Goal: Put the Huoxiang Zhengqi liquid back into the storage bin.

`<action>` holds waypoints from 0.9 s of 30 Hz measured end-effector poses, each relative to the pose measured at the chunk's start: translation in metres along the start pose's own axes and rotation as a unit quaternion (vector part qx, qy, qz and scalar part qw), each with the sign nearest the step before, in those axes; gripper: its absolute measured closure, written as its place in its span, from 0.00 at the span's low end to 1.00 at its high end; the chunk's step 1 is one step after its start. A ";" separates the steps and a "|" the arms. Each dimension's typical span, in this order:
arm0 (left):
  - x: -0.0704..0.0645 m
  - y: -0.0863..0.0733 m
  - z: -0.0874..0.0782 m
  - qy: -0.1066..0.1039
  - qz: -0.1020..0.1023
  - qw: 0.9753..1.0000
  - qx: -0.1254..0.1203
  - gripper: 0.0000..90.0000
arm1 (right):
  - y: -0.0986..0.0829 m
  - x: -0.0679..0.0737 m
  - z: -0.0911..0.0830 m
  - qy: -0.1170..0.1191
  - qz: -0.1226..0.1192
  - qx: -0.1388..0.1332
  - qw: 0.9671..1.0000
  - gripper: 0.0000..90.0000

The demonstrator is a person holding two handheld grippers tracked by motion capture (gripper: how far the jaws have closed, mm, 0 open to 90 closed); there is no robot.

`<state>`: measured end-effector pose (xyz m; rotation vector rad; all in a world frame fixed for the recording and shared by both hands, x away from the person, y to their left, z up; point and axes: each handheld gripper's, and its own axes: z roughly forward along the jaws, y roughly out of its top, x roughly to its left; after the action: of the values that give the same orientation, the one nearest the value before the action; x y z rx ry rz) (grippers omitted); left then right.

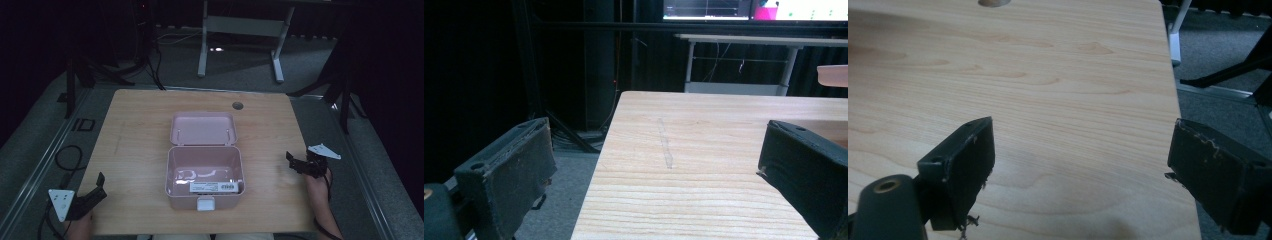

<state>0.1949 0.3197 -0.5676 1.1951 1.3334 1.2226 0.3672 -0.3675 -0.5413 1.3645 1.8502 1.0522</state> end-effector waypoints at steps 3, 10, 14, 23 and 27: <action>0.000 0.000 0.000 0.001 0.000 1.000 0.000 0.02 | -0.002 -0.003 -0.004 -0.007 0.020 -0.010 1.000 0.13; 0.000 0.000 0.000 0.001 0.000 1.000 0.000 0.02 | -0.009 -0.004 -0.014 -0.032 0.022 -0.035 0.999 0.13; 0.000 0.000 0.000 0.001 0.000 1.000 0.001 0.02 | -0.012 -0.004 -0.019 -0.031 0.013 -0.037 0.999 0.13; 0.000 0.000 0.000 0.000 0.001 1.000 0.002 0.02 | -0.020 -0.010 -0.033 -0.032 0.030 -0.047 0.998 0.13; 0.000 0.000 0.000 0.000 0.001 1.000 0.003 0.02 | -0.020 -0.013 -0.033 -0.035 0.037 -0.047 0.998 0.13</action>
<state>0.1954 0.3197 -0.5674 1.2009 1.3374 1.2214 0.3345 -0.3914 -0.5420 1.4053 1.6899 1.1021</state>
